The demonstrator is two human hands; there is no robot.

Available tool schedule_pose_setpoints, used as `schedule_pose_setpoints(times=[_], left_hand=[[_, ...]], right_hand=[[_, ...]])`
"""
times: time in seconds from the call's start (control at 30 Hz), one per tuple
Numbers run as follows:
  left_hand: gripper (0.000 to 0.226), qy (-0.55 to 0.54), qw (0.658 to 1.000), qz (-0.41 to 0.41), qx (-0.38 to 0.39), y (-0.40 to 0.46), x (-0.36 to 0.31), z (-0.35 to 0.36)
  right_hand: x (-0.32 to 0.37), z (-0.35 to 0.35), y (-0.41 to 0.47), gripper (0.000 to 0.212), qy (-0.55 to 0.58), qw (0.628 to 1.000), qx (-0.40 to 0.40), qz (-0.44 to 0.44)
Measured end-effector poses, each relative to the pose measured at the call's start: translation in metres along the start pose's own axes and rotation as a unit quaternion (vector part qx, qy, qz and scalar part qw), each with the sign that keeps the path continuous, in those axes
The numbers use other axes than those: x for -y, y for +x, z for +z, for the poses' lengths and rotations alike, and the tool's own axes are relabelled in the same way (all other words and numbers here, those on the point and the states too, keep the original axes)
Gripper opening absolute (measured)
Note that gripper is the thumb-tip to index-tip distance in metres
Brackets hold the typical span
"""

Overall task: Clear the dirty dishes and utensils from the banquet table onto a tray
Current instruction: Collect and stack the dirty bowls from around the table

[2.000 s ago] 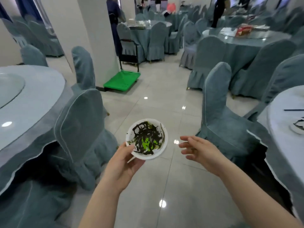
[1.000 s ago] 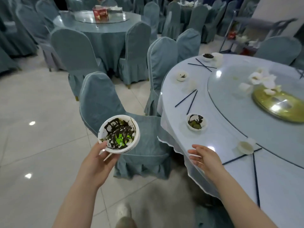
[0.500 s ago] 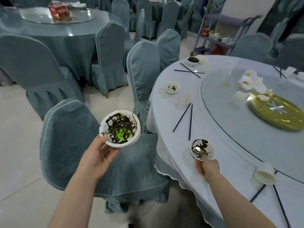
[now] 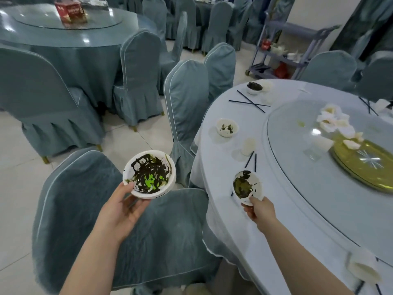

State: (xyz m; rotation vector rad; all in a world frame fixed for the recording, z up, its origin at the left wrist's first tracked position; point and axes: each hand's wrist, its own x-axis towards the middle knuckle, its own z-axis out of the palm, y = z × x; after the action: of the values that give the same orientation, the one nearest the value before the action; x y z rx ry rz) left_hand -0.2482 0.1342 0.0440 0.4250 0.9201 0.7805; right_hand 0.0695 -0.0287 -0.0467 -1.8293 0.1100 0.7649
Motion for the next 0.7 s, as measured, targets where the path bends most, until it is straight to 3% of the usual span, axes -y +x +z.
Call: schedule_pose_setpoints(times=[0.27,0.7], left_hand=[[0.014,0.017,1.000,0.016,-0.021,0.054,-0.019,0.033],[0.031,0.148,0.989,-0.009,-0.010,0.146,-0.007,0.099]], right_hand=[[0.058,0.064,0.044,0.006,0.005,0.996,0.087,0.005],[0.164,0.161,0.045,0.009,-0.043,0.951,0.290,-0.102]])
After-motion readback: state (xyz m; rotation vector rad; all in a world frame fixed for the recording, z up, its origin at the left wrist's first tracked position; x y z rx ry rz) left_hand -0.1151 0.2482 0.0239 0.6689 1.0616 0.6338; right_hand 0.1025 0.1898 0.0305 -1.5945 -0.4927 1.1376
